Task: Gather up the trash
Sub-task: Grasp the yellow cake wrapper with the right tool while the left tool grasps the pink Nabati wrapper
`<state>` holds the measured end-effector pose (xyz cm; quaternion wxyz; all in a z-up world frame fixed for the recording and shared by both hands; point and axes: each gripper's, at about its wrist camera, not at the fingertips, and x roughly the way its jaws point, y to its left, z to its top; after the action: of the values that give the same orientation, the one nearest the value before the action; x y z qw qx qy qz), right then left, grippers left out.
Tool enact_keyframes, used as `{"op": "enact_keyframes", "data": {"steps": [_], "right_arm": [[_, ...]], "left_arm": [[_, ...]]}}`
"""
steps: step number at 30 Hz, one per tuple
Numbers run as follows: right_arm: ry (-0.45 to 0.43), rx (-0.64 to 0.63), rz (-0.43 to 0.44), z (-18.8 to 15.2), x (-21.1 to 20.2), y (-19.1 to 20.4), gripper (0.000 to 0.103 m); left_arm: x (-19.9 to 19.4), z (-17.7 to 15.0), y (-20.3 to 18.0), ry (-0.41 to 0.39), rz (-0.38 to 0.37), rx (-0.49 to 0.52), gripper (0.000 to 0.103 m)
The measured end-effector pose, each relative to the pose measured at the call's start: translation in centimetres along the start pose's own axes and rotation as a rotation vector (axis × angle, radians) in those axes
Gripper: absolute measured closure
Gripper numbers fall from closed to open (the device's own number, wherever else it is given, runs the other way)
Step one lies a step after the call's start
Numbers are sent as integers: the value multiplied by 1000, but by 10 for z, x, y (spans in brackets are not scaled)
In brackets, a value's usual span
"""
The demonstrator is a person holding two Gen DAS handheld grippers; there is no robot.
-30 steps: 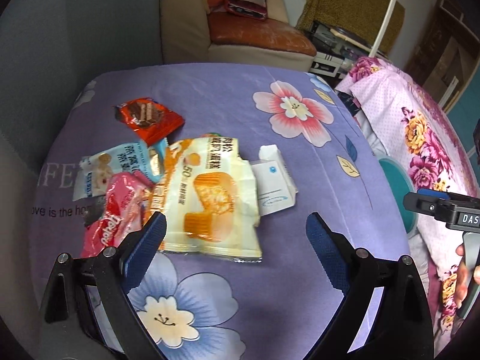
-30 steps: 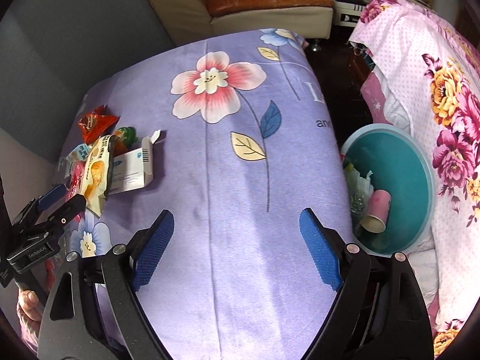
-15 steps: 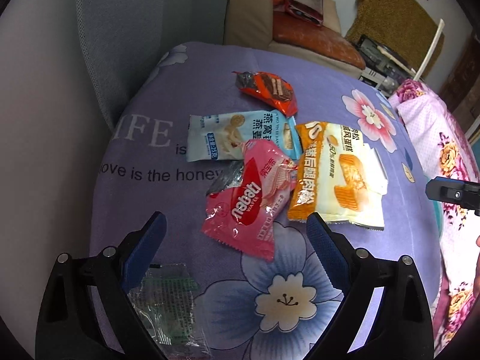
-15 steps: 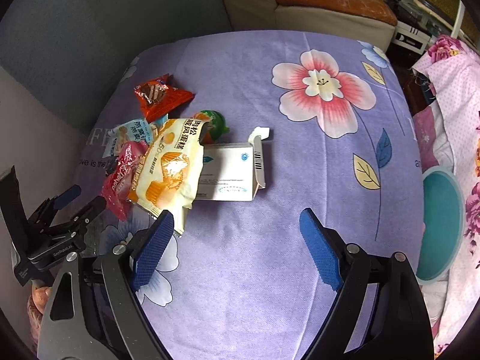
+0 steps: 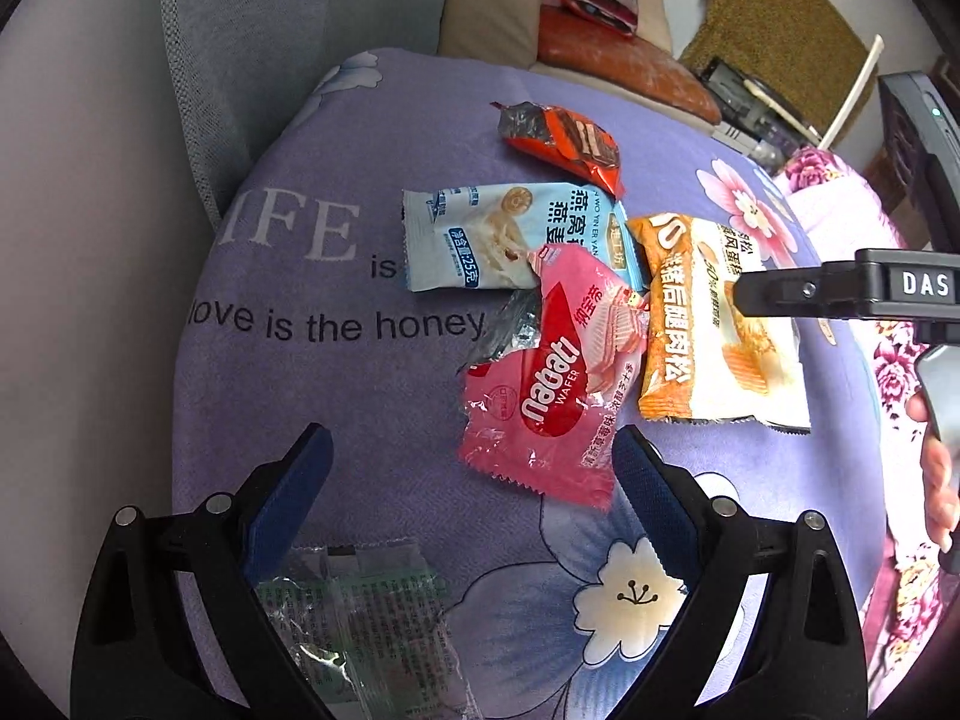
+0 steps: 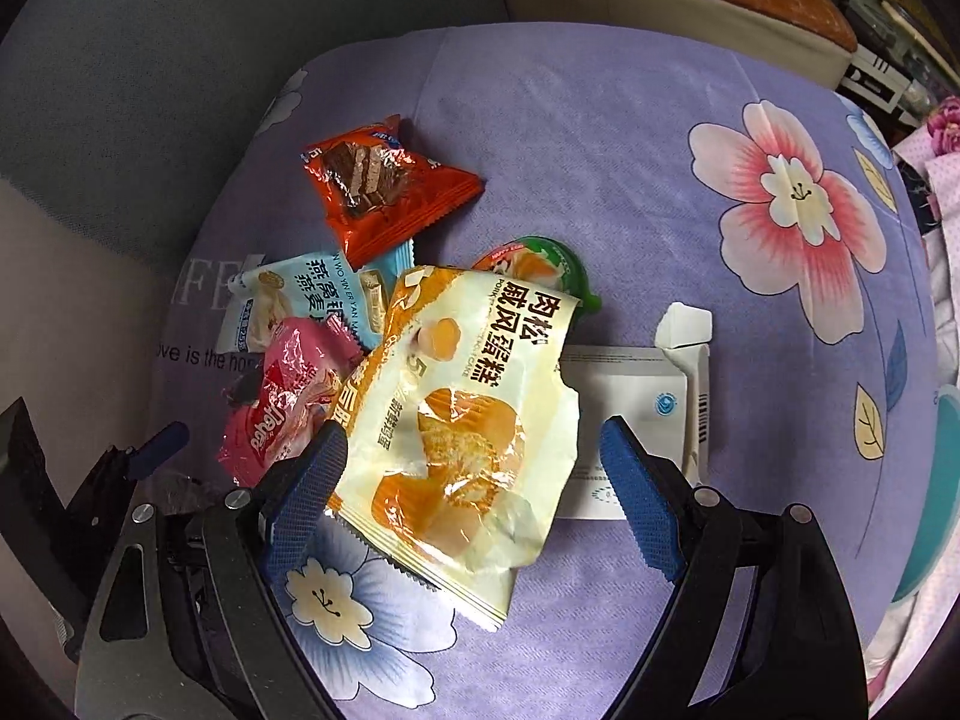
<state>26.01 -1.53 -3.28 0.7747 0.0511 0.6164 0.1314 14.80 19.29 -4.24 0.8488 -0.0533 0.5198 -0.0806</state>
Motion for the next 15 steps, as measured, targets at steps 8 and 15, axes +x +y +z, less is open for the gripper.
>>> {"op": "enact_keyframes", "data": {"steps": [8,15], "right_arm": [[-13,-17,-8,6,19,6,21],[-18,-91,-11,2,15,18,89]], "left_arm": [[11,4,2,14,-25,10,9],[16,9,-4,20,-33,17,9]]}}
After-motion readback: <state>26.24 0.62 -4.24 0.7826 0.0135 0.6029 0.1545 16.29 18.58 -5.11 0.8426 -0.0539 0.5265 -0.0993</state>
